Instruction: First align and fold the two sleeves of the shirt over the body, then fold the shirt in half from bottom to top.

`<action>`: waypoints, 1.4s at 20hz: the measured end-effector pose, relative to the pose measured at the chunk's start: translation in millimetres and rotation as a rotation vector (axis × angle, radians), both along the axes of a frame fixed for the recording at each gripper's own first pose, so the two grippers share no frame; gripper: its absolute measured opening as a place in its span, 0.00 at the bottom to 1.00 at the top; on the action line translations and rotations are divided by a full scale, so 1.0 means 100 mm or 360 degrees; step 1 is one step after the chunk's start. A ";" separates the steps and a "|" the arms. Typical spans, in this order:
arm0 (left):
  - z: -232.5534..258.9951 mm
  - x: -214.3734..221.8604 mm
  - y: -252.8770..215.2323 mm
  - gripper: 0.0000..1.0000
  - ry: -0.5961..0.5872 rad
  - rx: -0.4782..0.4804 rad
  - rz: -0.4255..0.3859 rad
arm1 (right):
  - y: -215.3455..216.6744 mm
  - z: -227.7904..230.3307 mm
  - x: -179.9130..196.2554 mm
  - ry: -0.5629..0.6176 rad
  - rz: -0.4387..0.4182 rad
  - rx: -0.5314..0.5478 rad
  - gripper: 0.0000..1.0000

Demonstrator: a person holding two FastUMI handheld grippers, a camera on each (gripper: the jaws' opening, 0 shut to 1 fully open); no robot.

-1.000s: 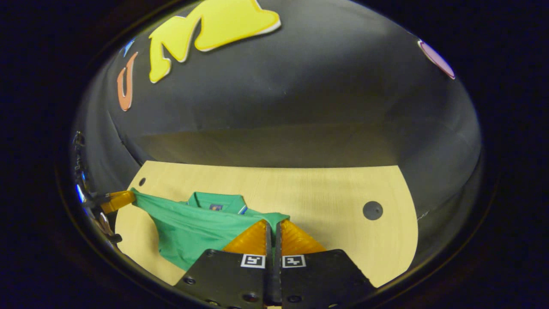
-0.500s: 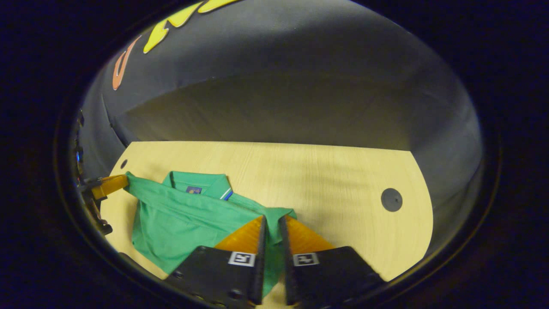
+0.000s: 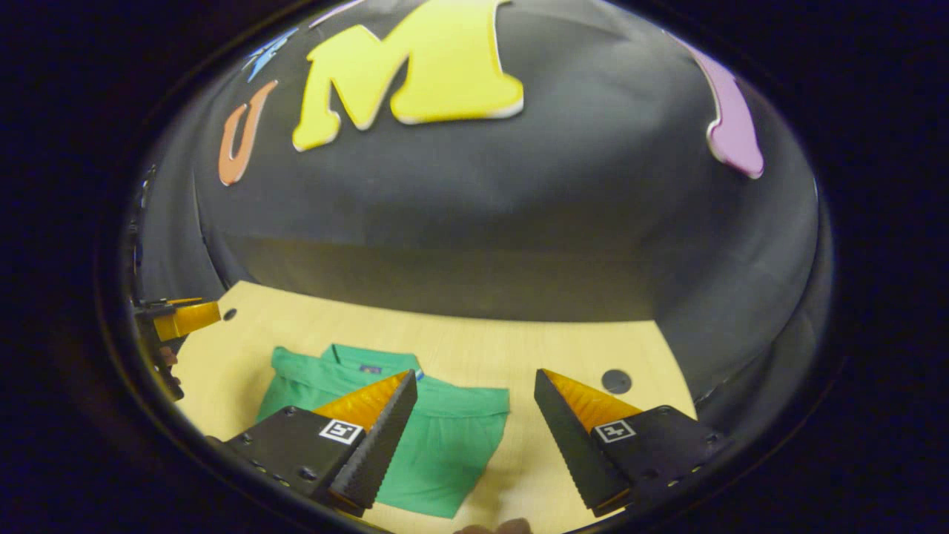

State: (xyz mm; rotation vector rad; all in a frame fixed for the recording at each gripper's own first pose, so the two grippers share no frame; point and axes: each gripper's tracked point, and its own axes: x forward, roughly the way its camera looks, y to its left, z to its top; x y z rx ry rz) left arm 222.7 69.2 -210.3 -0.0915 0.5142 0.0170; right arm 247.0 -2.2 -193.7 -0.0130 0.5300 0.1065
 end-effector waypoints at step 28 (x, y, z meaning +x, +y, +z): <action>2.35 -2.31 -0.69 1.00 -0.0635 0.0143 -0.0012 | 0.21 2.03 -2.62 -0.0682 -0.0113 0.0018 0.95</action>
